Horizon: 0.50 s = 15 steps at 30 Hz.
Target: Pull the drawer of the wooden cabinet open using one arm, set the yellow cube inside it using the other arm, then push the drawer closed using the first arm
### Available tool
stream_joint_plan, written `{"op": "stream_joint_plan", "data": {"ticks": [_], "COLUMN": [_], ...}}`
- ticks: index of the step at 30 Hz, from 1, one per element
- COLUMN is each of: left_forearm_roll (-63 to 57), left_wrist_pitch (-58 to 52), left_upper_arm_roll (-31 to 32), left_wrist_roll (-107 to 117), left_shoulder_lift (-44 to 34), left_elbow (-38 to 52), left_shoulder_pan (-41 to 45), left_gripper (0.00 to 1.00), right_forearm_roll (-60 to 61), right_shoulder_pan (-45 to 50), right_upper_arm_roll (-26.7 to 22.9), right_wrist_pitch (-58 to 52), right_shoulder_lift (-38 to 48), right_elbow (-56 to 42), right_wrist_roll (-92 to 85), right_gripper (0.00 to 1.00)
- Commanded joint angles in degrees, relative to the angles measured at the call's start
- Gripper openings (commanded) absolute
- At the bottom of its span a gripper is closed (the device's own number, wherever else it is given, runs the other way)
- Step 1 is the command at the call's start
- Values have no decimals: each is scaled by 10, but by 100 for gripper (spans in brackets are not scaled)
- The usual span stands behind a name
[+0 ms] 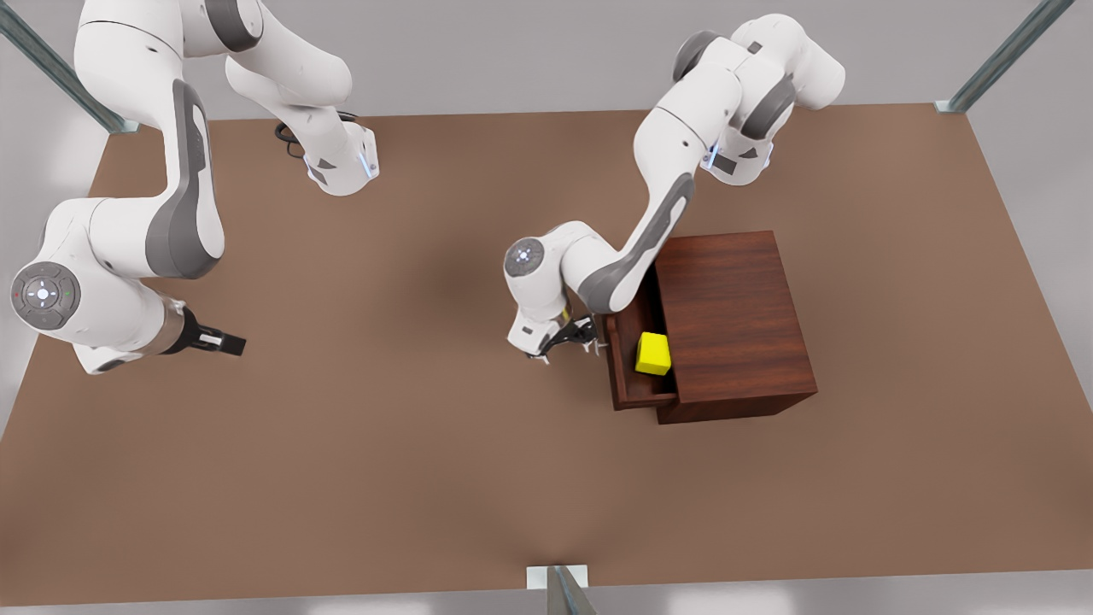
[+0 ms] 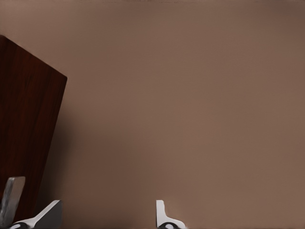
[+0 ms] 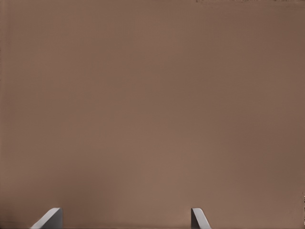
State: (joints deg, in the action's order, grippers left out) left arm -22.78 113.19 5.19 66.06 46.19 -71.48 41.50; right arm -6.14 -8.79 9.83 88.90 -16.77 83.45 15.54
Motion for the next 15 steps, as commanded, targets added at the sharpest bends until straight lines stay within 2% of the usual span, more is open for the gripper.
{"op": "stream_joint_plan", "data": {"ticks": [1, 5, 15], "left_forearm_roll": [-1, 0, -1], "left_wrist_pitch": [-53, -91, -94], "left_upper_arm_roll": [-4, -10, -13], "left_wrist_roll": [-15, -52, -99], "left_shoulder_lift": [-8, -28, -29], "left_elbow": [0, 3, 1], "left_shoulder_pan": [-4, -19, -68], "left_gripper": [100, 100, 100], "right_forearm_roll": [0, 0, -4], "right_shoulder_pan": [0, 0, 0], "right_upper_arm_roll": [0, 0, 1], "right_wrist_pitch": [0, 0, 0], "right_shoulder_lift": [1, 1, 1], "right_elbow": [1, 0, 1], "right_wrist_roll": [-145, -145, -140], "right_gripper": [100, 100, 100]}}
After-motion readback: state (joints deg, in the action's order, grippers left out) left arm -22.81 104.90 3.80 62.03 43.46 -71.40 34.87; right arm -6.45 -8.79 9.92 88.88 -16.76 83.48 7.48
